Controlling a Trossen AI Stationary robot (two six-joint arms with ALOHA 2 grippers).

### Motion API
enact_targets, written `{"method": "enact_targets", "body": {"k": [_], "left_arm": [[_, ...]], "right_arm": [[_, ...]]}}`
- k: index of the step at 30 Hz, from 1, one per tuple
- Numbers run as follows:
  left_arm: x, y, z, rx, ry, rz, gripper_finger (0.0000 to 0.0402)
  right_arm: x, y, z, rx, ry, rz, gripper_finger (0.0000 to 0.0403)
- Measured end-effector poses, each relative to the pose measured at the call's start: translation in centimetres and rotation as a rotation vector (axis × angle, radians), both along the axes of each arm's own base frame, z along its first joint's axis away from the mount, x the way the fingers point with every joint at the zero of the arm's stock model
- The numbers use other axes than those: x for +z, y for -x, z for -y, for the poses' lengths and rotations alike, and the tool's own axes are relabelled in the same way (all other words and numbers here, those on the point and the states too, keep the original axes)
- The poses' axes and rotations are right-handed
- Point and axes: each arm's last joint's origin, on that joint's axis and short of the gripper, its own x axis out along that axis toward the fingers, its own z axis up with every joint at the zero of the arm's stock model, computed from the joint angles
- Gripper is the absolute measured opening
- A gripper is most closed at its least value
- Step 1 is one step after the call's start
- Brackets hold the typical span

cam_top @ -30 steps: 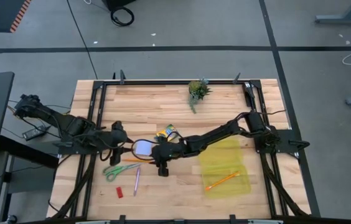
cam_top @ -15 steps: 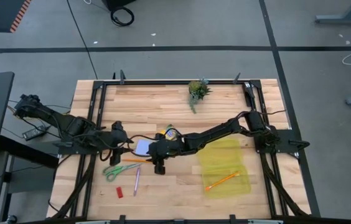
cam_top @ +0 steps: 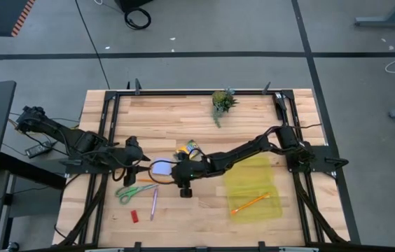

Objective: Pack school essentials
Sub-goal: Put the orange pencil into the yellow supply box

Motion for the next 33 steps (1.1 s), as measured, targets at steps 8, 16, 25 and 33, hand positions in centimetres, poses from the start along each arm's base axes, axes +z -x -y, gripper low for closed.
{"method": "enact_targets", "body": {"k": [8, 16, 25, 33], "left_arm": [[0.0, 0.0, 0.0, 0.027, 0.033, 0.0, 0.0172], [-0.1, 0.1, 0.0, 0.027, 0.028, -0.009, 0.0172], [-0.2, 0.2, 0.0, 0.026, 0.03, -0.026, 0.0172], [-0.2, 0.2, -0.1, 0.027, 0.029, -0.03, 0.0172]], "right_arm": [[-1.2, 0.5, 0.1, 0.0, -0.022, 0.108, 0.0161], [-4.5, -0.1, -0.1, 0.03, -0.015, 0.145, 0.0161], [-6.3, -1.8, -0.4, 0.029, -0.021, 0.181, 0.0161], [-7.5, -2.7, -0.6, 0.022, -0.032, 0.188, 0.0161]]}}
